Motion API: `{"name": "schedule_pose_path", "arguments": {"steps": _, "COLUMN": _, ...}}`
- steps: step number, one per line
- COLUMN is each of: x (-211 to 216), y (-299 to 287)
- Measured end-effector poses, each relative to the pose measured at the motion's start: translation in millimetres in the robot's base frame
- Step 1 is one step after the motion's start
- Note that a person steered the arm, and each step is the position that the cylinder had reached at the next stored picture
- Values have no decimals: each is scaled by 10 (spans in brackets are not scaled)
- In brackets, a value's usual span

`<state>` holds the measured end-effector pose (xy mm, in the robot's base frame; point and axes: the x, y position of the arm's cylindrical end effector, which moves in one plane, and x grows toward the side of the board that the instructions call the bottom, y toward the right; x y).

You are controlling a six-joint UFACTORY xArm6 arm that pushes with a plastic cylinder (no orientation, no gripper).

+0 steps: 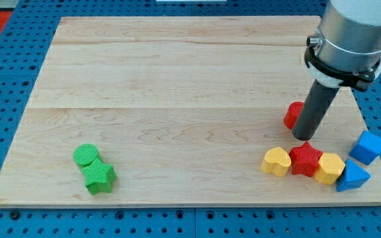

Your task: Move the red circle up and a bit left

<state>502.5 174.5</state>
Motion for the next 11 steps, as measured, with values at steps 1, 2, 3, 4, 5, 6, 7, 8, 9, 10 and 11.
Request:
{"name": "schedule_pose_path", "arguments": {"steps": 1, "x": -11, "y": 0}}
{"name": "schedule_pose_path", "arguments": {"steps": 2, "x": -13, "y": 0}}
{"name": "schedule_pose_path", "arguments": {"steps": 3, "x": -13, "y": 11}}
{"name": "schedule_pose_path", "arguments": {"steps": 4, "x": -13, "y": 11}}
{"name": "schedule_pose_path", "arguments": {"steps": 5, "x": -14, "y": 257}}
{"name": "schedule_pose_path", "arguments": {"steps": 6, "x": -44, "y": 257}}
{"name": "schedule_pose_path", "arguments": {"steps": 7, "x": -212, "y": 257}}
{"name": "schedule_pose_path", "arguments": {"steps": 8, "x": -446, "y": 119}}
{"name": "schedule_pose_path", "arguments": {"steps": 9, "x": -718, "y": -71}}
{"name": "schedule_pose_path", "arguments": {"steps": 10, "x": -925, "y": -324}}
{"name": "schedule_pose_path", "arguments": {"steps": 11, "x": -981, "y": -462}}
